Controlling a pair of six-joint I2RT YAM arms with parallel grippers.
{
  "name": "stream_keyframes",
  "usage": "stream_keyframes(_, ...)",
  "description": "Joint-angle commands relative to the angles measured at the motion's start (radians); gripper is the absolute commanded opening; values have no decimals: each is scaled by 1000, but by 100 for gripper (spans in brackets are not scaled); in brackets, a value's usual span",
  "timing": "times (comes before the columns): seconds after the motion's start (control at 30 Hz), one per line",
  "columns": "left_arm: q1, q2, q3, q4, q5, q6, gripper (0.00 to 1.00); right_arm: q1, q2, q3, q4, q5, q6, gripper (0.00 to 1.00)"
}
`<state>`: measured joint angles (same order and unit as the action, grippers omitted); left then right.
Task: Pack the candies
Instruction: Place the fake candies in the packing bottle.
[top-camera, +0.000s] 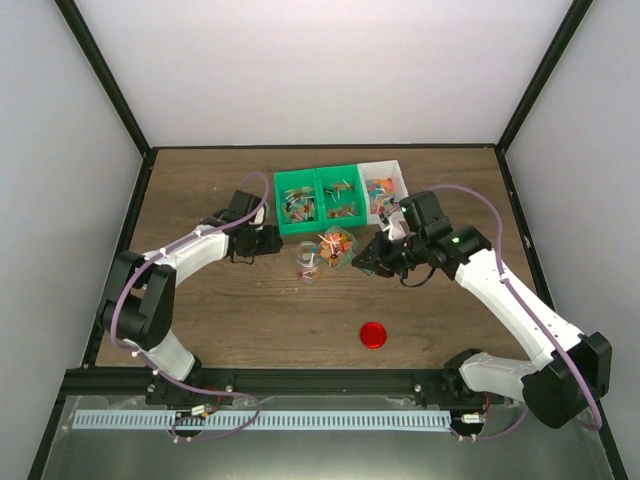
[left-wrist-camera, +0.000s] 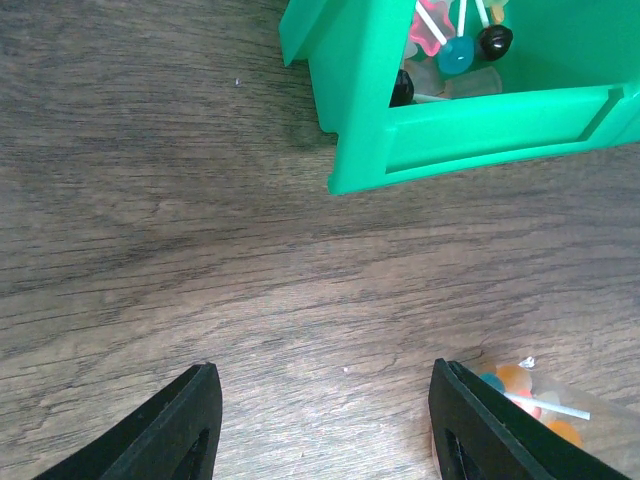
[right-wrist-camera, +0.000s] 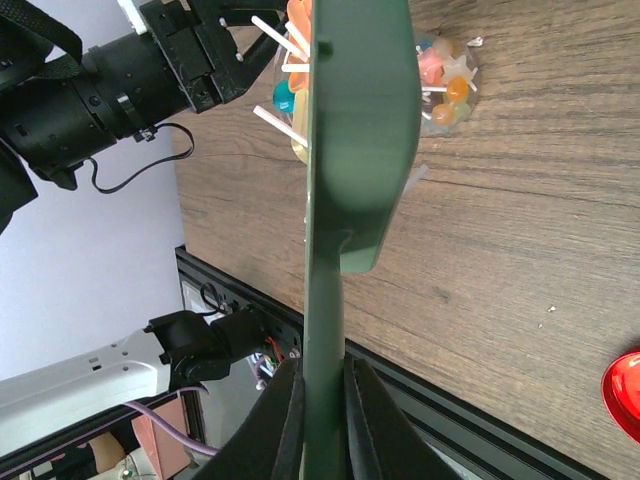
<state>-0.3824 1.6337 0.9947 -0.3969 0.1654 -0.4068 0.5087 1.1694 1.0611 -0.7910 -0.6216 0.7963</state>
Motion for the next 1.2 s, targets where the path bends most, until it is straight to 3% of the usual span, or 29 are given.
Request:
stream_keyframes(0.0,-1,17,22,4,-3,19,59,16,4,56,-10,11,-22,1)
stream_keyframes(1.17,5,29,21,7,3,25,59,70,73,134,-62,73,-26,1)
